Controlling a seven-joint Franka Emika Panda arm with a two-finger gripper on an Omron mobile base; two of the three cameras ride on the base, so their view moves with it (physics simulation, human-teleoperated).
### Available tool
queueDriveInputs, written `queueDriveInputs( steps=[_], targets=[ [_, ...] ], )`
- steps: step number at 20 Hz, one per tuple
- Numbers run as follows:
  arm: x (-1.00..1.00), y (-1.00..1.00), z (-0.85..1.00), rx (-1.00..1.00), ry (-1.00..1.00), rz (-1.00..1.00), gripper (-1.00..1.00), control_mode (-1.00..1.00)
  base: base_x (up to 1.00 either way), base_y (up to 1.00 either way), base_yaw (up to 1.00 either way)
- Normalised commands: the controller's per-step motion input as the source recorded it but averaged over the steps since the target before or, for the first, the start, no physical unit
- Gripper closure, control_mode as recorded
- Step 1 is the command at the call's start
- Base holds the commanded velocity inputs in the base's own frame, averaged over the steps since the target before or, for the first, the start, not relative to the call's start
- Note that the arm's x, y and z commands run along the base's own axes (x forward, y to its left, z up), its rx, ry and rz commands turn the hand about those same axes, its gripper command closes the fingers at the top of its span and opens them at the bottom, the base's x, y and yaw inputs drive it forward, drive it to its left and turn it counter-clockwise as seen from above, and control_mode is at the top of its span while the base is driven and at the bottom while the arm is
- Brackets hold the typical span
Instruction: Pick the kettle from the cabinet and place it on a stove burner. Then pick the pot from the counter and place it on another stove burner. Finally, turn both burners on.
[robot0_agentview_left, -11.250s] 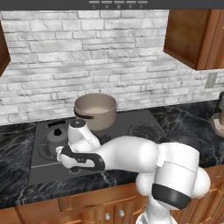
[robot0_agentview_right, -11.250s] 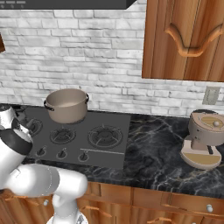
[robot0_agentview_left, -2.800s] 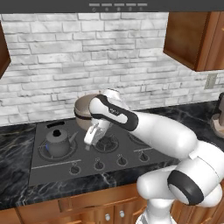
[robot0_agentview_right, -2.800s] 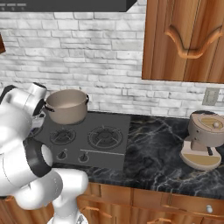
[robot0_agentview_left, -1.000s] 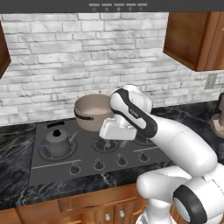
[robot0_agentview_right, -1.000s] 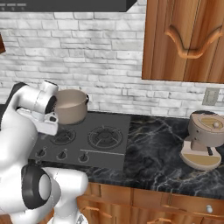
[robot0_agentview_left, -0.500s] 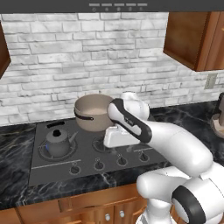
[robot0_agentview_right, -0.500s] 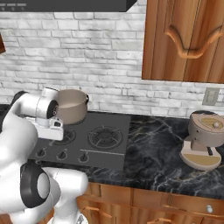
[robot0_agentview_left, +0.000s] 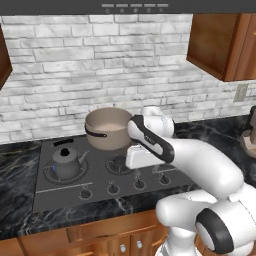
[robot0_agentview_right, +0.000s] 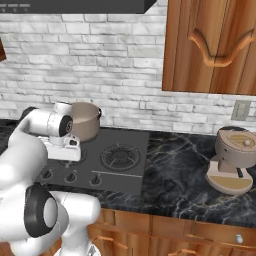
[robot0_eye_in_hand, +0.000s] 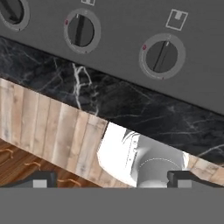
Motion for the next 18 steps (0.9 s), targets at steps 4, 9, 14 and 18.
queueDriveInputs(
  steps=[4, 9, 14, 18],
  targets=[
    [0.4, -0.2, -0.18, 0.0, 0.0, 0.0, -1.0, -1.0, 0.0, 0.0, 0.0],
    [0.35, -0.08, -0.24, -0.04, 0.0, 0.0, -1.0, -1.0, 0.0, 0.0, 0.0],
    [0.29, 0.0, -0.37, -0.06, 0.0, -0.01, -1.0, -1.0, 0.0, 0.0, 0.0],
    [0.21, 0.0, -0.31, -0.04, 0.0, -0.01, -1.0, -1.0, 0.0, 0.0, 0.0]
  ],
)
